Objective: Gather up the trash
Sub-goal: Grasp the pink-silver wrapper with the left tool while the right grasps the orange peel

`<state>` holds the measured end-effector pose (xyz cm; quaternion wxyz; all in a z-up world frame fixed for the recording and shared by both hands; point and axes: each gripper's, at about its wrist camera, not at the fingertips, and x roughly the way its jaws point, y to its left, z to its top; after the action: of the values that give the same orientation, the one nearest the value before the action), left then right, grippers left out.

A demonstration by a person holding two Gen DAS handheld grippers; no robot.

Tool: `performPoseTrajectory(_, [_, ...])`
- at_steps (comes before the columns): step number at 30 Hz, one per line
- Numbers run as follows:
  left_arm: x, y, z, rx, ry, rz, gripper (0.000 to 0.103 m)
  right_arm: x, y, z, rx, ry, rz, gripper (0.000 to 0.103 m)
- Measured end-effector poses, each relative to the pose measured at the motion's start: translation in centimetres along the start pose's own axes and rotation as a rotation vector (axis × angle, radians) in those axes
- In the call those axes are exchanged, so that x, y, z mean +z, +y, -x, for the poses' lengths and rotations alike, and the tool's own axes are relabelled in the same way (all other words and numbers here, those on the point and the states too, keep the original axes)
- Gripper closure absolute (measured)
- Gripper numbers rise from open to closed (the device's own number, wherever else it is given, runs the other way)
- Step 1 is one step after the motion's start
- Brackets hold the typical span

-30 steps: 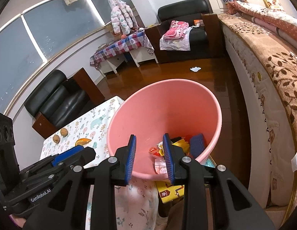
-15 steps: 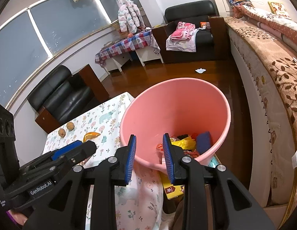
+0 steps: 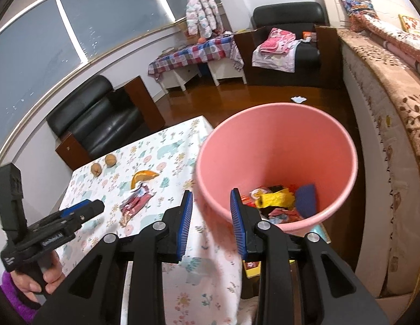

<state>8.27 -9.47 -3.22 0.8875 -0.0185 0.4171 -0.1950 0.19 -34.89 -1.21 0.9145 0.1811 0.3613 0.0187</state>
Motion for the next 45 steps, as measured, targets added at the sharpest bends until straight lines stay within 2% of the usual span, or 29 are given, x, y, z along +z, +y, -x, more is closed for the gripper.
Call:
performPoseTrajectory(5, [-0.8, 0.7, -1.7, 0.016, 0.048, -0.021, 0.048, -0.1, 1.3, -1.4, 0.033, 0.040, 0.025, 0.074])
performPoseTrajectory(12, [-0.4, -0.8, -4.6, 0.024, 0.056, -0.121, 0.049, 0.2, 2.8, -2.7, 0.052, 0.078, 0.052, 0.074])
performPoseTrajectory(13, [-0.4, -0.6, -5.1, 0.032, 0.064, -0.124, 0.051, 0.3, 2.9, -2.9, 0.056, 0.084, 0.052, 0.074])
performPoseTrajectory(15, [-0.2, -0.5, -6.0, 0.031, 0.079, -0.127, 0.064, 0.6, 3.4, -3.5, 0.068, 0.096, 0.052, 0.074])
performPoseTrajectory(20, [-0.2, -0.3, -6.5, 0.032, 0.084, -0.149, 0.080, 1.2, 5.1, -4.8, 0.090, 0.117, 0.081, 0.074])
performPoseTrajectory(24, [-0.4, 1.3, -4.5, -0.021, 0.079, -0.098, 0.083, 1.7, 7.2, -6.4, 0.129, 0.136, 0.095, 0.074])
performPoseTrajectory(35, [-1.9, 7.5, 0.5, -0.018, 0.022, 0.055, 0.083, 0.9, 11.3, -13.4, 0.197, 0.251, 0.010, 0.074])
performPoseTrajectory(45, [-2.5, 10.7, 1.7, -0.010, 0.003, 0.141, 0.083, 0.6, 12.6, -17.6, 0.095, 0.244, -0.039, 0.074])
